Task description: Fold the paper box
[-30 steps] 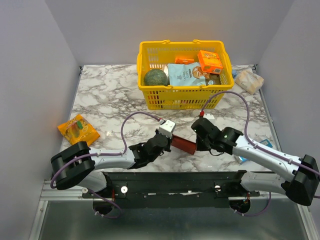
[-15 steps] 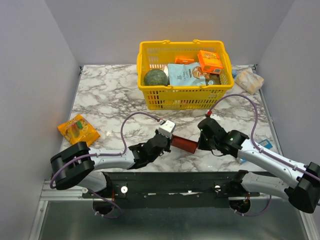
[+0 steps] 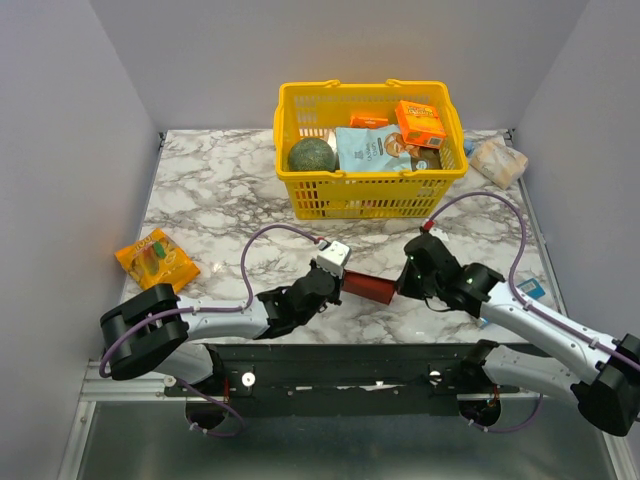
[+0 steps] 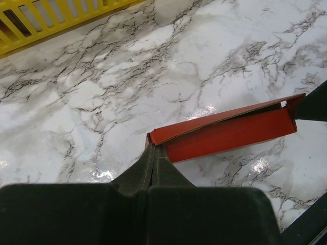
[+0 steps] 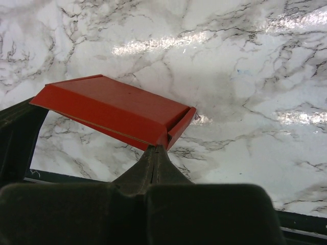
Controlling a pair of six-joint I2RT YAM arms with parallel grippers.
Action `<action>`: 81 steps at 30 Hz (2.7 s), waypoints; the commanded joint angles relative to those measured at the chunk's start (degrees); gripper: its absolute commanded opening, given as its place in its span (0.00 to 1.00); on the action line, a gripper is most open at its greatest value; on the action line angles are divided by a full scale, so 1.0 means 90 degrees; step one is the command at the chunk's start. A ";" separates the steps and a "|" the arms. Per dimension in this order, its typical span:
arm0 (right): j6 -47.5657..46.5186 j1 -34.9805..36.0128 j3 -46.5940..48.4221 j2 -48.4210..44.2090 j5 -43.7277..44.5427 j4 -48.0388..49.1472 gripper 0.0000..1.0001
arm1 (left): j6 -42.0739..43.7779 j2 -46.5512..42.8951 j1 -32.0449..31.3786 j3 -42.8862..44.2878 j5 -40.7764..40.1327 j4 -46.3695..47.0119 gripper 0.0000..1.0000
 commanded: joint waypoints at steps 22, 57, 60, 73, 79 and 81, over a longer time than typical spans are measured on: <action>-0.0011 -0.0169 -0.0904 -0.0077 -0.0346 0.0401 0.01 | -0.0459 0.0722 -0.0149 0.0100 0.0437 -0.2004 0.00; 0.1522 -0.1243 -0.1256 -0.1083 -0.1606 0.1543 0.82 | -0.0107 0.0624 -0.0159 0.0090 0.0496 -0.2043 0.00; 0.1658 -0.1243 -0.1432 -0.1151 -0.1586 0.1601 0.76 | -0.0107 0.0653 -0.0159 0.0100 0.0496 -0.2033 0.00; 0.1680 -0.1233 -0.1775 -0.1132 -0.1761 0.2002 0.67 | -0.0127 0.0702 -0.0159 0.0090 0.0525 -0.2023 0.00; 0.1570 -0.1243 -0.1647 -0.1737 -0.1548 0.1895 0.77 | -0.0166 0.0722 -0.0149 0.0090 0.0516 -0.2023 0.00; 0.1649 -0.1262 -0.1647 -0.1757 -0.1527 0.1904 0.77 | -0.0185 0.0712 -0.0149 0.0080 0.0516 -0.2014 0.00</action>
